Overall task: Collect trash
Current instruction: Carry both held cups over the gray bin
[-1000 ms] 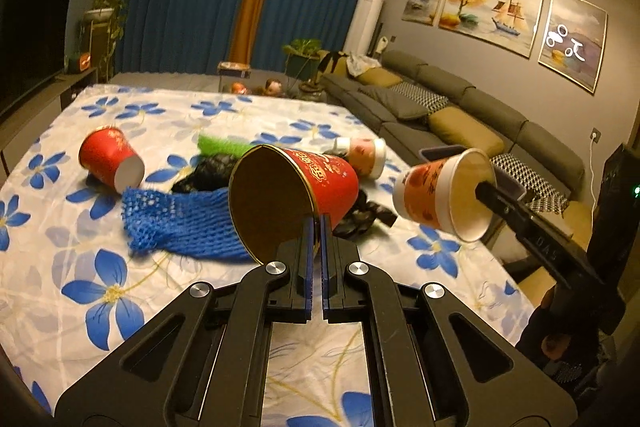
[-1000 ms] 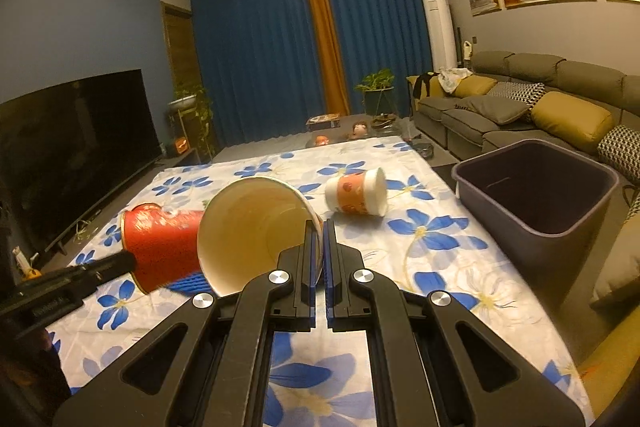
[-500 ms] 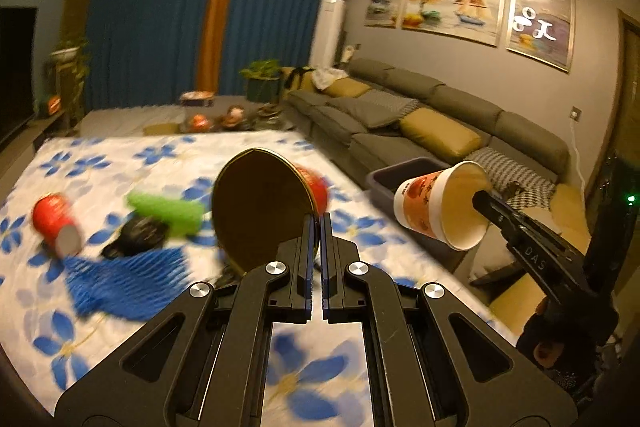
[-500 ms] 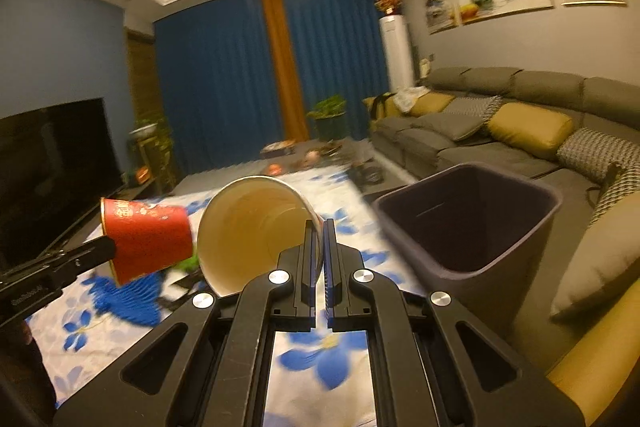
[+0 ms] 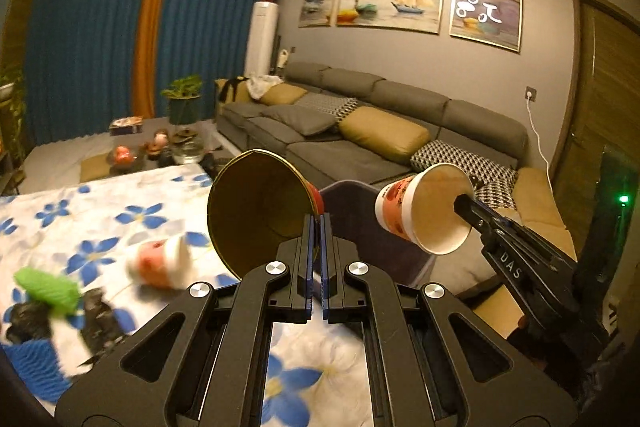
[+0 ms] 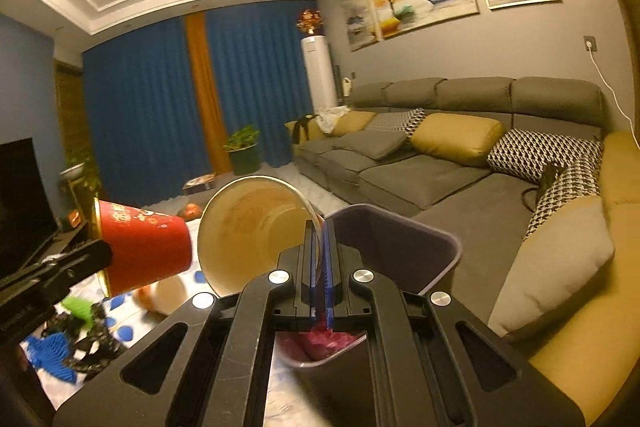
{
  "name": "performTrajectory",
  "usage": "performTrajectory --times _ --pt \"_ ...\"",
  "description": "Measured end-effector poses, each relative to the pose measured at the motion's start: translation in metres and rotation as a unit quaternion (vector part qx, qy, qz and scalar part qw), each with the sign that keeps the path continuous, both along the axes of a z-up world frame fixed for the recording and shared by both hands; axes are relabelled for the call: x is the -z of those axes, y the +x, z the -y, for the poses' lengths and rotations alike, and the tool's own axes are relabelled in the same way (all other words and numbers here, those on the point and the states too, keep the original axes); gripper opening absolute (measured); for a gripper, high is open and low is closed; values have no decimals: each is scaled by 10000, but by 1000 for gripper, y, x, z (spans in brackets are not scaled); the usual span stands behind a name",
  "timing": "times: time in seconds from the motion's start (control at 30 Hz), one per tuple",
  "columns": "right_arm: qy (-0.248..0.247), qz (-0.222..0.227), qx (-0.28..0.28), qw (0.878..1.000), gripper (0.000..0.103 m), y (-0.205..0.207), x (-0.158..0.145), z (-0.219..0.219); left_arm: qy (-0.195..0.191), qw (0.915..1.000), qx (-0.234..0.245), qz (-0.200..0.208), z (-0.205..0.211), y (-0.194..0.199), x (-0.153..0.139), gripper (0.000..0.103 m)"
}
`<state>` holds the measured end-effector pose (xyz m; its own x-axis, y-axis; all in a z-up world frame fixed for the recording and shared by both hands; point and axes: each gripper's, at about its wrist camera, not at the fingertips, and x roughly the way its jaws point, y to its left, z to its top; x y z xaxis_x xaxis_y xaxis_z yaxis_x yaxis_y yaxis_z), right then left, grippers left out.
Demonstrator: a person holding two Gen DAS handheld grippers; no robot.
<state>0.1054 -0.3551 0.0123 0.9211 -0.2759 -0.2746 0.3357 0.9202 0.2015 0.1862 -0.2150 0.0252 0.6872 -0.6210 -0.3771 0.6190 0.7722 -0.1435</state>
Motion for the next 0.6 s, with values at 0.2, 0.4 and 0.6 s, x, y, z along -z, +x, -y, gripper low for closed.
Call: performTrajectory --times 0.2,0.4,0.6 --pt "75 -71 82 9999 4 11 4 24 60 9998 133 -135 29 22 15 2" --pt "140 -177 100 9997 4 23 11 39 113 9993 232 -286 45 36 28 2" --pt "170 -283 124 9994 4 32 16 47 179 9986 316 -373 60 42 35 2"
